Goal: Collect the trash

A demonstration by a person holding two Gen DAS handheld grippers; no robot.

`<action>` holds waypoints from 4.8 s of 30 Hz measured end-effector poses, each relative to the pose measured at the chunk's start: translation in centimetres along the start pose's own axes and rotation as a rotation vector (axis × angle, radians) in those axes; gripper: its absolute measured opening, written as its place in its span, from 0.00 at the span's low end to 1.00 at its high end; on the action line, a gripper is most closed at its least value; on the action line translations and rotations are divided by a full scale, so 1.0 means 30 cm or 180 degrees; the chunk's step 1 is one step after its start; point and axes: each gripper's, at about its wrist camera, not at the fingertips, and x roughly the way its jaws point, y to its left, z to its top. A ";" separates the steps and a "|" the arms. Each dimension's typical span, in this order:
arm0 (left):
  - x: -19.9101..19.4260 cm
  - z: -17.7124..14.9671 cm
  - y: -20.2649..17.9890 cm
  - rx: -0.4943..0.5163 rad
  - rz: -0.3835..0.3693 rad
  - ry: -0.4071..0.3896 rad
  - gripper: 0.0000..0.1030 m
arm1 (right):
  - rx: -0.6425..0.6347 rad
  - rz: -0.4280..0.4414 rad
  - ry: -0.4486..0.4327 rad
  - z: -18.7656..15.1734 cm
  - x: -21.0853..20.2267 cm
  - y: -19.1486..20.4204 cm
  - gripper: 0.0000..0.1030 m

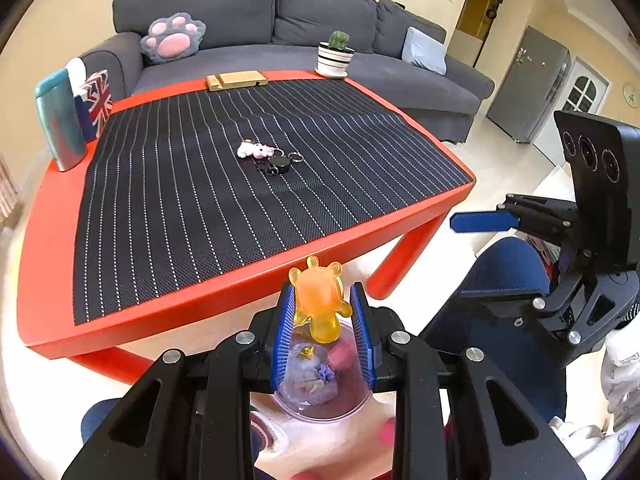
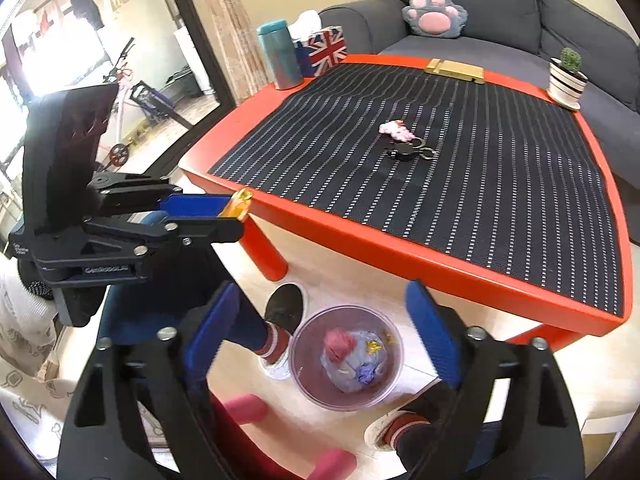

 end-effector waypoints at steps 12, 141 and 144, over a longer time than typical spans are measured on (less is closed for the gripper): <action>0.021 -0.008 -0.025 0.0066 -0.0070 0.0060 0.27 | 0.0111 -0.0181 -0.0099 -0.014 -0.033 -0.045 0.87; 0.071 0.281 0.366 -0.0651 0.0132 -0.0082 0.92 | -0.0968 -0.0173 0.0982 0.505 0.564 -0.220 0.30; 0.073 0.279 0.364 -0.0655 0.0129 -0.0079 0.92 | -0.0967 -0.0181 0.0986 0.503 0.565 -0.219 0.26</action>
